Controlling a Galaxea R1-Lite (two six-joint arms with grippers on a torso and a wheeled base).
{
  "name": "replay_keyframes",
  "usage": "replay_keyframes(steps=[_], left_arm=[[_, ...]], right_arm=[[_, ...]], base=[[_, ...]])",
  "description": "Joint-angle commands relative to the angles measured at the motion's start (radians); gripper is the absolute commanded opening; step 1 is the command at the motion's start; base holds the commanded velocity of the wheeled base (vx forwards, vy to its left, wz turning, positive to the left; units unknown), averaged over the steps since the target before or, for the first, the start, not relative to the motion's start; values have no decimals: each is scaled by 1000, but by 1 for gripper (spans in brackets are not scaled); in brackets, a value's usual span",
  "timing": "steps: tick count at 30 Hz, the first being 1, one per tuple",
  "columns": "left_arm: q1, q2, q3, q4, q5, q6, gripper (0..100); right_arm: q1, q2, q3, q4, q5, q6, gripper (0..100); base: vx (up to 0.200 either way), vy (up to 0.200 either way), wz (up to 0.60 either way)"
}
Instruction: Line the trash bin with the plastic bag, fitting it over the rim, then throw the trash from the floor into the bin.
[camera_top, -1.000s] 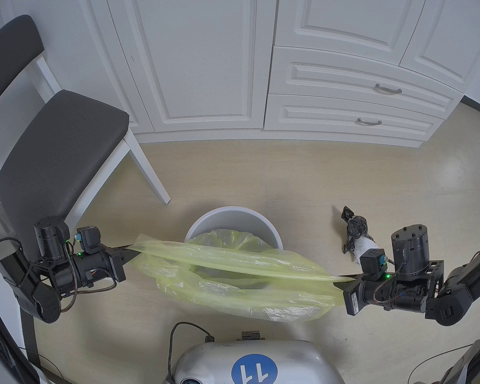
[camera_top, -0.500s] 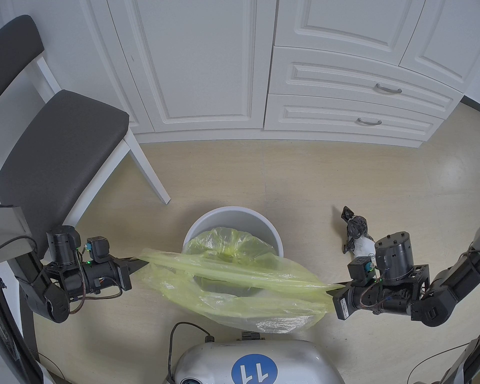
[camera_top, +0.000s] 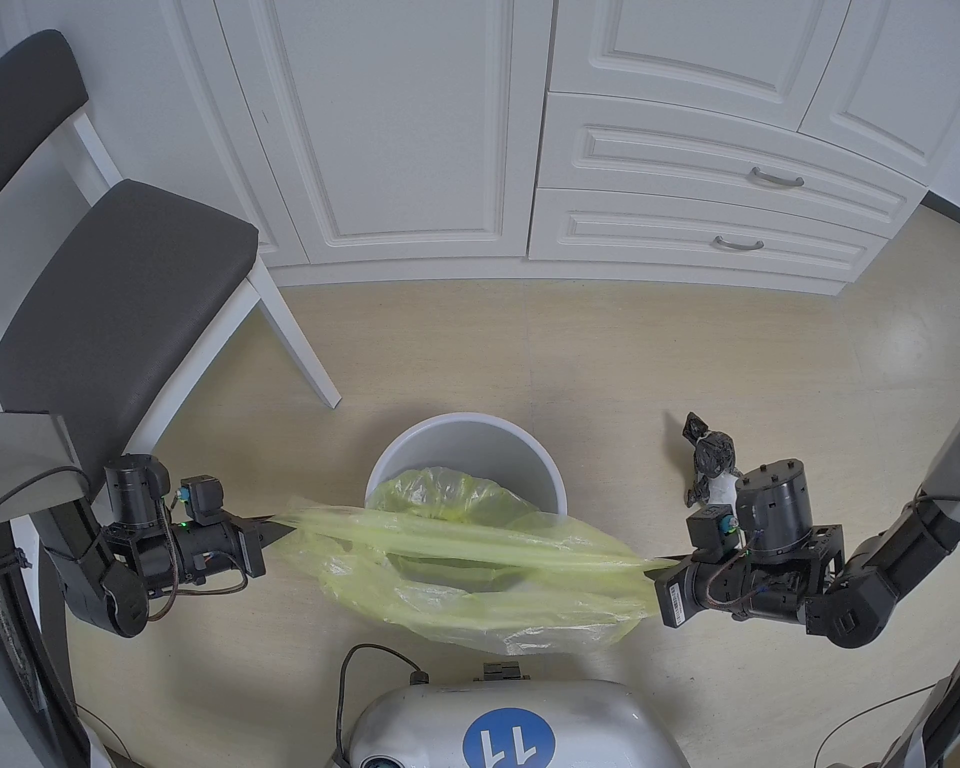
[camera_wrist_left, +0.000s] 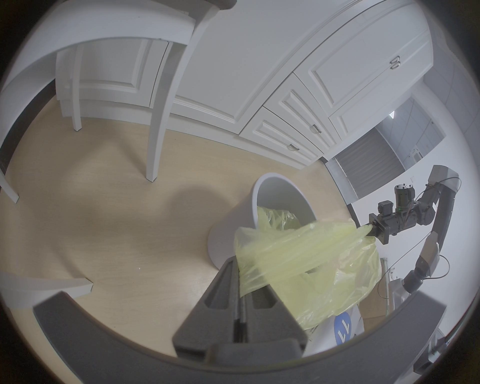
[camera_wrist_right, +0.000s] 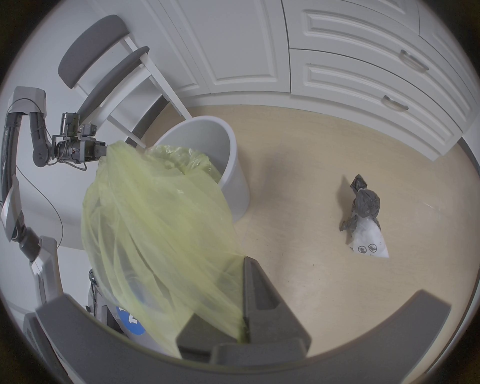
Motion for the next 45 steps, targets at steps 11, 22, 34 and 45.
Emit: replay_keyframes(steps=[11, 22, 34, 45], left_arm=[[56, -188, 29, 129, -2, 16, 0], [4, -43, 72, 129, -4, 183, 0], [4, 82, 20, 120, -8, 233, 0], [-4, 161, -75, -175, 5, -149, 0]], right_arm=[[8, -214, 91, 91, -1, -121, 0], [17, -187, 122, 96, -1, -173, 0], [21, -32, 74, 77, -4, -156, 0], [8, 163, -8, -295, -85, 20, 0]], base=[[0, 0, 0], [0, 0, 0], [0, 0, 0], [0, 0, 0]])
